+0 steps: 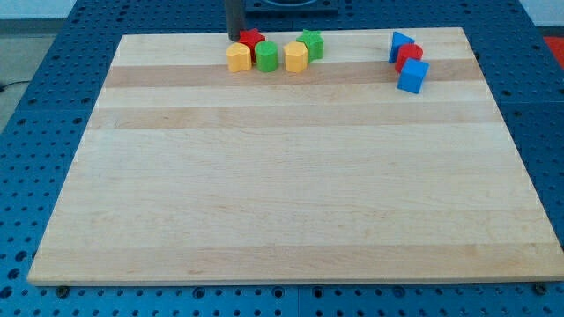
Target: Move the red star to the top left of the green circle
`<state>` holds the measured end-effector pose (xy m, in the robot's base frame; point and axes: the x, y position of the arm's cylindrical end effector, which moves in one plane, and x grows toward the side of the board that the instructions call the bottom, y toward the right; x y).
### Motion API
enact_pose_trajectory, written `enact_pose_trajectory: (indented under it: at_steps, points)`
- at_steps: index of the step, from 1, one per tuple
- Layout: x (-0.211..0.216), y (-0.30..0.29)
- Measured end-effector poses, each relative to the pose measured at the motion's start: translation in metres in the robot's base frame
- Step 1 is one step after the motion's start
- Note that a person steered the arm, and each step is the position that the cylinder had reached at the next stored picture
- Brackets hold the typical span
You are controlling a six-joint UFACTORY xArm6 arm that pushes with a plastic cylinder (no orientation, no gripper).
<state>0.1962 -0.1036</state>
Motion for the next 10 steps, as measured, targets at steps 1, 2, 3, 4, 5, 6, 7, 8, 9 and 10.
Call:
enact_pose_trajectory:
  at_steps: [1, 2, 3, 4, 5, 6, 7, 8, 9, 10]
  points:
    - [0.001, -0.014]
    - [0.006, -0.019]
    - [0.024, -0.01]
    - [0.029, -0.004]
    - [0.031, -0.002]
    - [0.022, -0.01]
    - [0.0, -0.015]
    - [-0.005, -0.014]
    - [-0.005, -0.013]
    - [-0.004, 0.004]
